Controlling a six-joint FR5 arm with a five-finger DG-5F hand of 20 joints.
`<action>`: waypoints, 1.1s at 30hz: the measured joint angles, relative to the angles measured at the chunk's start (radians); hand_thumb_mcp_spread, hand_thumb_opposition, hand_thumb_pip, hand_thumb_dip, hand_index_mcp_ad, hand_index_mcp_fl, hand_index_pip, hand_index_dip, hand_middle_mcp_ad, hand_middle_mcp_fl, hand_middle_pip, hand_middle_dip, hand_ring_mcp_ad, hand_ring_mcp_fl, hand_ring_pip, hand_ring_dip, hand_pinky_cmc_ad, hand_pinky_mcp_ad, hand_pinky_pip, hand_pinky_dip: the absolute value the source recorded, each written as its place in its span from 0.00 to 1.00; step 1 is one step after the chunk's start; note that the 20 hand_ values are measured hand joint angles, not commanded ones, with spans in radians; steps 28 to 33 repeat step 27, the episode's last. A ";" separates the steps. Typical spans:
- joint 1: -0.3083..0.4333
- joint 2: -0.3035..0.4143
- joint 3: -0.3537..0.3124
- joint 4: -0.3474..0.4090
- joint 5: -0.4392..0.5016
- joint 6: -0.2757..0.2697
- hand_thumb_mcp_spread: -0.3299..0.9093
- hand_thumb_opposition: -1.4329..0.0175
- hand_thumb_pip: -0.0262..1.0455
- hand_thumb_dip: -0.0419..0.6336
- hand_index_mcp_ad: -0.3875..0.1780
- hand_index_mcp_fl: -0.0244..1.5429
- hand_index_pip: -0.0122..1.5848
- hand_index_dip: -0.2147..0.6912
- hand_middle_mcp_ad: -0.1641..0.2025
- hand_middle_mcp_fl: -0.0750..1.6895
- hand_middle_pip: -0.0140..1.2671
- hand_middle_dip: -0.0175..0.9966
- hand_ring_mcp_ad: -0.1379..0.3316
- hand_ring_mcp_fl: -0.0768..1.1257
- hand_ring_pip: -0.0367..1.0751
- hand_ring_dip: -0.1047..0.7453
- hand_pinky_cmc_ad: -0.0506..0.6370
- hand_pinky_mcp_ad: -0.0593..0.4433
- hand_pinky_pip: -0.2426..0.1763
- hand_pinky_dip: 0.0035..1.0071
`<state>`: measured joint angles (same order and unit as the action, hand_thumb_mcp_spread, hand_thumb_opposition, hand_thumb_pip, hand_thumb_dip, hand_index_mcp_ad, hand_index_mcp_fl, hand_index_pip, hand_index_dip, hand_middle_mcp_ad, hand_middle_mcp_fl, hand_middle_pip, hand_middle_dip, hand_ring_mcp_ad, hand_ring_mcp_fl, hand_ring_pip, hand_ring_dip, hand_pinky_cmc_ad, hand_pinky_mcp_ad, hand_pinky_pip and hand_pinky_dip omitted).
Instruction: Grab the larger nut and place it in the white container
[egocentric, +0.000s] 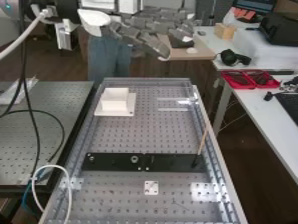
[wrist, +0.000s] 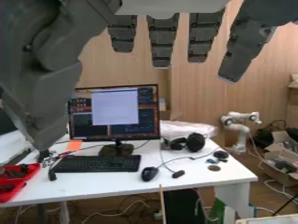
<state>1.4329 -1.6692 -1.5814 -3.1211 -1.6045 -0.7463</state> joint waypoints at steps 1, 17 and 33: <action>-0.001 0.000 -0.003 0.000 -0.007 -0.001 0.37 0.44 0.63 0.28 0.45 0.03 0.06 0.03 0.64 0.04 0.10 0.24 0.67 0.06 0.10 0.27 0.72 0.74 0.25 0.43; -0.055 -0.005 -0.018 0.031 -0.126 0.031 0.37 0.44 0.63 0.28 0.45 0.03 0.06 0.03 0.64 0.04 0.10 0.24 0.67 0.06 0.10 0.27 0.72 0.74 0.25 0.43; -0.068 -0.003 -0.027 0.037 -0.159 0.041 0.37 0.45 0.63 0.28 0.45 0.04 0.06 0.03 0.64 0.04 0.10 0.24 0.67 0.06 0.10 0.27 0.72 0.74 0.25 0.43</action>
